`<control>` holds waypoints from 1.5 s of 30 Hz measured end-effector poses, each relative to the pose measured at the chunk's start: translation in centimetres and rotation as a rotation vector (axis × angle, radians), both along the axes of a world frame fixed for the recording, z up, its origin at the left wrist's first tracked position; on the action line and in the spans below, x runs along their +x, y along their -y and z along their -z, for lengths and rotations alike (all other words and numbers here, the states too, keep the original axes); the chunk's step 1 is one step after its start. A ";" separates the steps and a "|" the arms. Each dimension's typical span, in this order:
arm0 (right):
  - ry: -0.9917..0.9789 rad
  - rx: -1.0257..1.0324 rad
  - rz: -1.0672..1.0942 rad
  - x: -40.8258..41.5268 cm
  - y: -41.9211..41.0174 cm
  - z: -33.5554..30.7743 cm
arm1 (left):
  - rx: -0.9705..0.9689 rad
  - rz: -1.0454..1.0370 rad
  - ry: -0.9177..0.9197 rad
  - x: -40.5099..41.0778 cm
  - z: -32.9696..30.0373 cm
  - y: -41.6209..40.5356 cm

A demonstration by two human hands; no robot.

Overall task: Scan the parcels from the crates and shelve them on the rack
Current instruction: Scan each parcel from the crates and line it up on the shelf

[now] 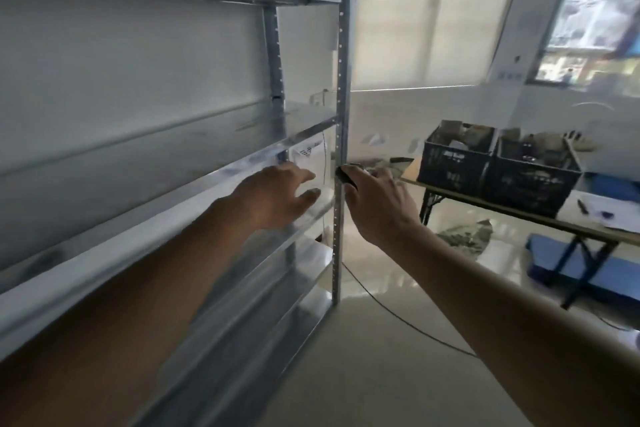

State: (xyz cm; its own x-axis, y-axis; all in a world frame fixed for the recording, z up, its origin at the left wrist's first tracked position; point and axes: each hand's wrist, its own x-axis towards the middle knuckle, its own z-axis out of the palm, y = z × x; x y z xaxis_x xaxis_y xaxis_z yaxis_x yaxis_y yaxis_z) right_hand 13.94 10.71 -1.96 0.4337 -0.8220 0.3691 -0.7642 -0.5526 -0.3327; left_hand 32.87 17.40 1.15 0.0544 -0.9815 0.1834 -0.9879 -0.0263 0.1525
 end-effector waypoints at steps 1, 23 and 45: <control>-0.001 0.000 0.032 -1.3 1.5 0.4 | 0.012 0.027 0.001 -1.0 0.4 2.1; 0.021 0.056 0.633 -26.9 39.1 4.1 | 0.052 0.597 0.026 -26.3 3.6 50.4; -0.004 0.184 0.645 -50.7 80.3 9.3 | 0.181 0.521 -0.023 -50.3 8.3 91.7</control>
